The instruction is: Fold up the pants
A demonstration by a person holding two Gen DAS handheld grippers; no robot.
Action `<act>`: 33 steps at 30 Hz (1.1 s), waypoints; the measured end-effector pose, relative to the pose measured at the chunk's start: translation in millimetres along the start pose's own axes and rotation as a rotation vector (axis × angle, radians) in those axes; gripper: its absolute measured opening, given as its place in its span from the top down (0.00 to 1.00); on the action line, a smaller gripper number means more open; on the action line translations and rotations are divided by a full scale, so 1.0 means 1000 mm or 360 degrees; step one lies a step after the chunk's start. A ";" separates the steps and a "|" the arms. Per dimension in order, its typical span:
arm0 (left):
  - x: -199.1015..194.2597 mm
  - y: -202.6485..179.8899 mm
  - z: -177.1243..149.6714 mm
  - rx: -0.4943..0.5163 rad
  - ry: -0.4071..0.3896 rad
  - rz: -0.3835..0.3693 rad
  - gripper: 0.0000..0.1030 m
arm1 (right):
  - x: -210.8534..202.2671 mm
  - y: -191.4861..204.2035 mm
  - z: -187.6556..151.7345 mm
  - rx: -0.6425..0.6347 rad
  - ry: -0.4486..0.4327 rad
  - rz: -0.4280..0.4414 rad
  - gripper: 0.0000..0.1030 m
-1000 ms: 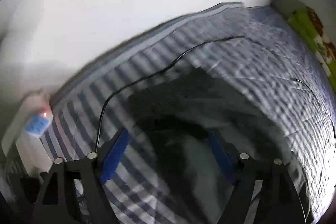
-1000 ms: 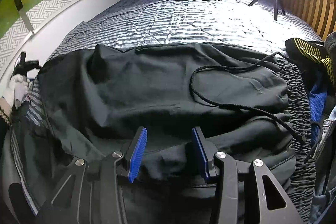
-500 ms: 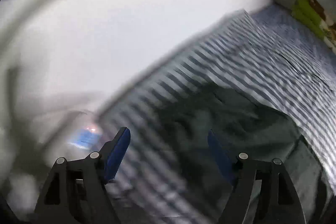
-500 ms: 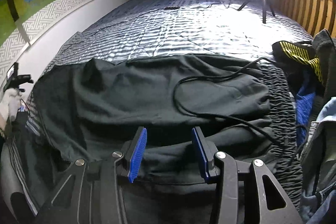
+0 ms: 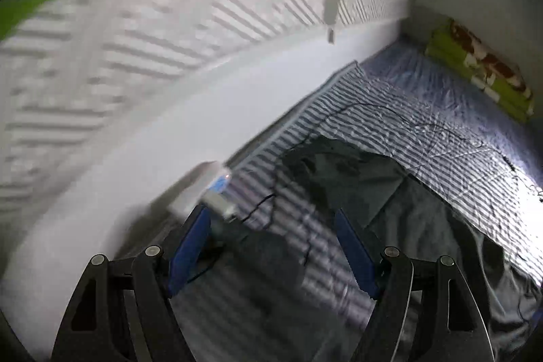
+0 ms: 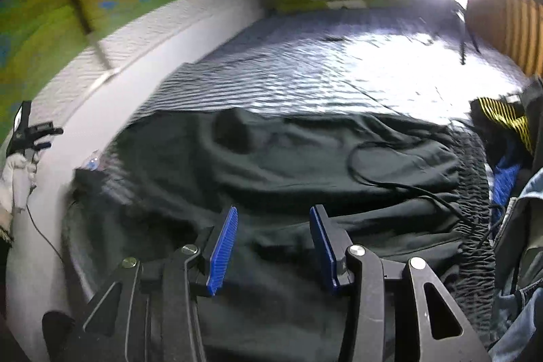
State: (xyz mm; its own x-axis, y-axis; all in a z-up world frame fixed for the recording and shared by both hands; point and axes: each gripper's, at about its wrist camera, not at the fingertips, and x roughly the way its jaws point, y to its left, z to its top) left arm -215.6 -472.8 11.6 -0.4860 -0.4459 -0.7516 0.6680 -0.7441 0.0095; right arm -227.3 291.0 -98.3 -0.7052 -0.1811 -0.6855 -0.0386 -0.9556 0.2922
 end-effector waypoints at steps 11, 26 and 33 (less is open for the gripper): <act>-0.140 0.089 -0.056 -0.0116 -0.0128 -0.0158 0.24 | -0.114 0.094 -0.031 -0.0256 -0.0188 0.0128 0.60; -0.010 0.130 -0.124 -0.0458 -0.0121 -0.0514 0.24 | -0.009 0.302 0.024 -0.0671 0.0106 0.0394 0.60; 0.096 0.144 -0.148 -0.0539 0.0034 -0.0521 0.25 | 0.143 0.413 0.029 -0.0901 0.0314 0.0451 0.59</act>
State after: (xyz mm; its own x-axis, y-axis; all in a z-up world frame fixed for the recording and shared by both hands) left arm -82.6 -549.5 -156.7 -0.6925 -0.2016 -0.6927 0.6293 -0.6384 -0.4433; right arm -364.3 -122.9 -56.0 -0.4883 -0.4314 -0.7586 0.5453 -0.8295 0.1207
